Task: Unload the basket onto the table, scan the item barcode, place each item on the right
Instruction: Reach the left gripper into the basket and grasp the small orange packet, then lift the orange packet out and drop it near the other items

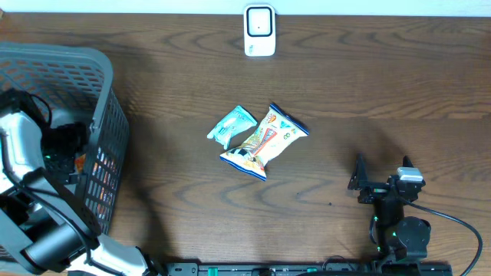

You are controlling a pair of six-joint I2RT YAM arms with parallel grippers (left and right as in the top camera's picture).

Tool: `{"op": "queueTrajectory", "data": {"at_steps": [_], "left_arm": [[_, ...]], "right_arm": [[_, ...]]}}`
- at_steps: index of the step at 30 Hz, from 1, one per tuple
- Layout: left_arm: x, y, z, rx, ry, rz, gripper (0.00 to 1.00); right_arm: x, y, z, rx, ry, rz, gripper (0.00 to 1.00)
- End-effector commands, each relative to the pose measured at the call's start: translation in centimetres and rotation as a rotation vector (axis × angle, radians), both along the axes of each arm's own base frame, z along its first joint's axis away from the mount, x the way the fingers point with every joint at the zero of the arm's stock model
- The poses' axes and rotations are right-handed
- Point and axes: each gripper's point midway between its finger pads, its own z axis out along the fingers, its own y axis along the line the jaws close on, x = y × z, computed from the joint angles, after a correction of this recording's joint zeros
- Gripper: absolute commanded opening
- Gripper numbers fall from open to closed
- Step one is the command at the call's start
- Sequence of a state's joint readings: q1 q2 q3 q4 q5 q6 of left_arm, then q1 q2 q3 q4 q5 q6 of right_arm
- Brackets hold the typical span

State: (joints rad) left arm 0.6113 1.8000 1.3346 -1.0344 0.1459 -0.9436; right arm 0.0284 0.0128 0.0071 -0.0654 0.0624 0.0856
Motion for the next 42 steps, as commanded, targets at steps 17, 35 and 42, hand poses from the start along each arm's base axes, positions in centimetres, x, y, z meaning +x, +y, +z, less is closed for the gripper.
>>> {"op": "queueTrajectory", "data": {"at_steps": [17, 35, 42], "left_arm": [[-0.4, -1.6, -6.7, -0.008, -0.080, -0.112, 0.42], [2.2, -1.4, 11.2, 0.322, -0.556, -0.278, 0.39], [-0.4, -3.2, 19.7, 0.515, -0.765, -0.289, 0.40]], "right_arm": [[0.0, 0.1, -0.1, -0.016, 0.002, 0.008, 0.99], [0.0, 0.1, -0.1, -0.016, 0.002, 0.008, 0.99], [0.0, 0.1, -0.1, -0.016, 0.002, 0.008, 0.99]]}}
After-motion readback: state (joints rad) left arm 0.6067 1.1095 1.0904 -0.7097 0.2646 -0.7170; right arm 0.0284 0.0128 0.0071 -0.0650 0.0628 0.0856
